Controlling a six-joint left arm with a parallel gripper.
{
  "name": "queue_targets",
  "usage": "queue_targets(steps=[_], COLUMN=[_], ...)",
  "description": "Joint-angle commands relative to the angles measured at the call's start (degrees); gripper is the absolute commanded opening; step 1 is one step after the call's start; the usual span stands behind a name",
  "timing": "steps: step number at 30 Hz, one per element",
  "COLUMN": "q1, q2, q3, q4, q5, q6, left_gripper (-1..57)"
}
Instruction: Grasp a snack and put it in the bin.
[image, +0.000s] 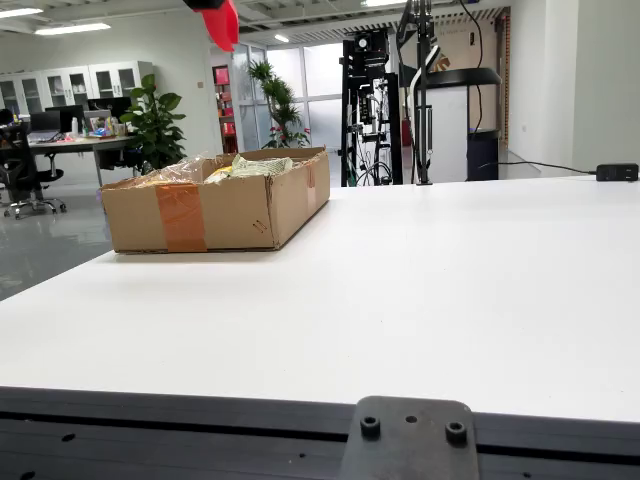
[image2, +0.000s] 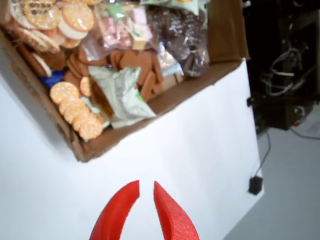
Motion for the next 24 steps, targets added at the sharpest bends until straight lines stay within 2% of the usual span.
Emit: queue_targets(steps=[1, 13, 24], q1=[-2.8, -11.3, -18.7], q2=[-1.5, -10.5, -23.2], q3=[1.7, 11.9, 27.8], q4=[0.5, 1.1, 0.0], q5=[2.7, 5.8, 4.1], q6=[1.7, 3.6, 2.6], left_gripper=[4.5, 0.4, 0.0])
